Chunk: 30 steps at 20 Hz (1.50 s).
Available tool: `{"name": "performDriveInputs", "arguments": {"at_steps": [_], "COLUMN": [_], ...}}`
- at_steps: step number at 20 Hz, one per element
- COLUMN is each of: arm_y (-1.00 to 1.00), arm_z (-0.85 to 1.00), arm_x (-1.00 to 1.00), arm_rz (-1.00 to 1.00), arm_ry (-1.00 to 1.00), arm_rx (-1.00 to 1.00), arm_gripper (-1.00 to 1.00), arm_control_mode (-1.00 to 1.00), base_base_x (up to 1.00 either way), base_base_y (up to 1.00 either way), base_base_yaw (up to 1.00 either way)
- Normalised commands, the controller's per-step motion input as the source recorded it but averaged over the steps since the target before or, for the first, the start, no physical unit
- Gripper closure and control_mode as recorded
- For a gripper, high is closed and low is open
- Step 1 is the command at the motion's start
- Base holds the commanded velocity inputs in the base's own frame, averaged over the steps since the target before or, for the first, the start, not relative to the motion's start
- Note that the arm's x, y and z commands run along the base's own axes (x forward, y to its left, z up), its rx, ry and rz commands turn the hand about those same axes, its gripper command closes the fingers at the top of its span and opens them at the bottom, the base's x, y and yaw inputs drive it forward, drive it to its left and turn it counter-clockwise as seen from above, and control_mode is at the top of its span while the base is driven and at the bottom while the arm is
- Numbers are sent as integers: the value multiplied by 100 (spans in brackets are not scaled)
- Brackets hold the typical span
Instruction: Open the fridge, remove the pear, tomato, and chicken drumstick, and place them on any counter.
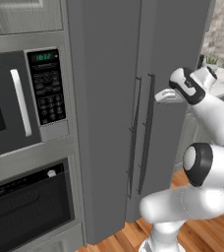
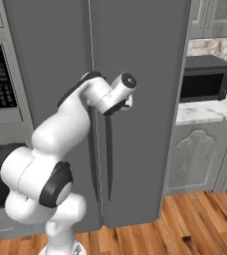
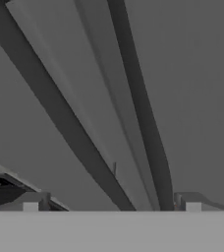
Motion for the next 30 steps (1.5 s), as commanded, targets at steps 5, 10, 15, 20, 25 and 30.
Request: {"name": "performDriveInputs", "arguments": {"at_steps": [5,10,15,20,25,30], "arm_y": [18,0,0,0,-3,14], "arm_z": [-16,-21,-19,-13,-8,-24], "arm_x": [42,59,61,62,53,11], "arm_rz": [0,0,0,0,0,0], "arm_ry": [-1,-5,-5,-4,-1,-9], "arm_rx": [3,5,4,3,2,0], "arm_gripper": [-100,-100,-100,-100,-100,100], "arm_control_mode": [-100,-100,-100,-100,-100,-100], "base_base_x": [0,0,0,0,0,0], "base_base_y": [0,0,0,0,0,0], "base_base_yaw": [0,0,0,0,0,0]}}
